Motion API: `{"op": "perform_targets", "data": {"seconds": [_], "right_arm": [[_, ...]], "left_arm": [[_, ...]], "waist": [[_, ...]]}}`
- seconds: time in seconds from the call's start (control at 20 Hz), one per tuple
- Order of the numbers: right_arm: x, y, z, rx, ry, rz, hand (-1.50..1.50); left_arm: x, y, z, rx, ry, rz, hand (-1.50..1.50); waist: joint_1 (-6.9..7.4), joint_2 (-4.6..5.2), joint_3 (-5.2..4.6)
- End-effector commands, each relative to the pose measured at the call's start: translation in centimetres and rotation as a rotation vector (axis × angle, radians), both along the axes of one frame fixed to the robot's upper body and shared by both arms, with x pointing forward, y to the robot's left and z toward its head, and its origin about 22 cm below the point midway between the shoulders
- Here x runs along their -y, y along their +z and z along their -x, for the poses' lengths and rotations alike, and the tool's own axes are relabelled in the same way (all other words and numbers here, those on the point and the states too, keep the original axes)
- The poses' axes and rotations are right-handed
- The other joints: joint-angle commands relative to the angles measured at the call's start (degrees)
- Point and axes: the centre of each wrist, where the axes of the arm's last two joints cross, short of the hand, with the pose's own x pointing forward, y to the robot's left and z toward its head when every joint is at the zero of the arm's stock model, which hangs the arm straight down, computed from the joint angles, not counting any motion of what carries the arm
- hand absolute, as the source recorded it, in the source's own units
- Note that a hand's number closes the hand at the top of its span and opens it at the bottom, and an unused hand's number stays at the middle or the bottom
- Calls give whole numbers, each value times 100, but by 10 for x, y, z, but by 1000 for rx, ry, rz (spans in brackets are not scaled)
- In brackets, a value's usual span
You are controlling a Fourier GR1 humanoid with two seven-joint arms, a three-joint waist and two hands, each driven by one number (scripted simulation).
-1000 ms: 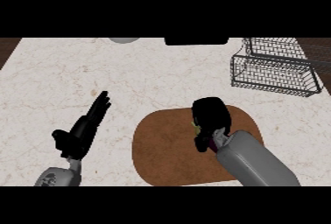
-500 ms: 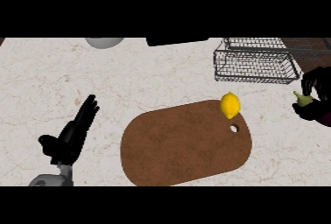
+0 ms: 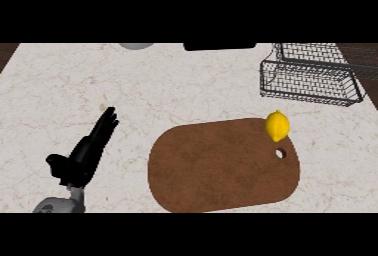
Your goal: Pick the eggplant from the cutting board and place it in the tiered basket
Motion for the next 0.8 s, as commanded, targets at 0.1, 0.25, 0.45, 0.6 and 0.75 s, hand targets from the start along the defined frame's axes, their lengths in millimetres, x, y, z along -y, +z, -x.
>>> {"op": "perform_targets", "data": {"seconds": [0.1, 0.25, 0.45, 0.6, 0.75], "right_arm": [[46, 66, 19, 56, 15, -80, 150], [42, 79, 6, 93, 12, -140, 150], [4, 107, -31, 25, 22, -102, 150], [-16, 100, -58, 2, 20, -143, 150], [-49, 111, -83, -20, 22, -138, 150]], "left_arm": [[5, 12, -33, 10, -70, -4, 0], [9, -2, -14, -4, -79, 6, 0], [34, 10, -19, 17, -83, -7, 0], [26, -9, -14, -9, -106, -1, 0], [24, 1, -10, 8, -84, 4, 0]], "waist": [[387, 53, -32], [438, 31, -34], [494, 31, -37], [489, 42, -39], [515, 32, -40]]}}
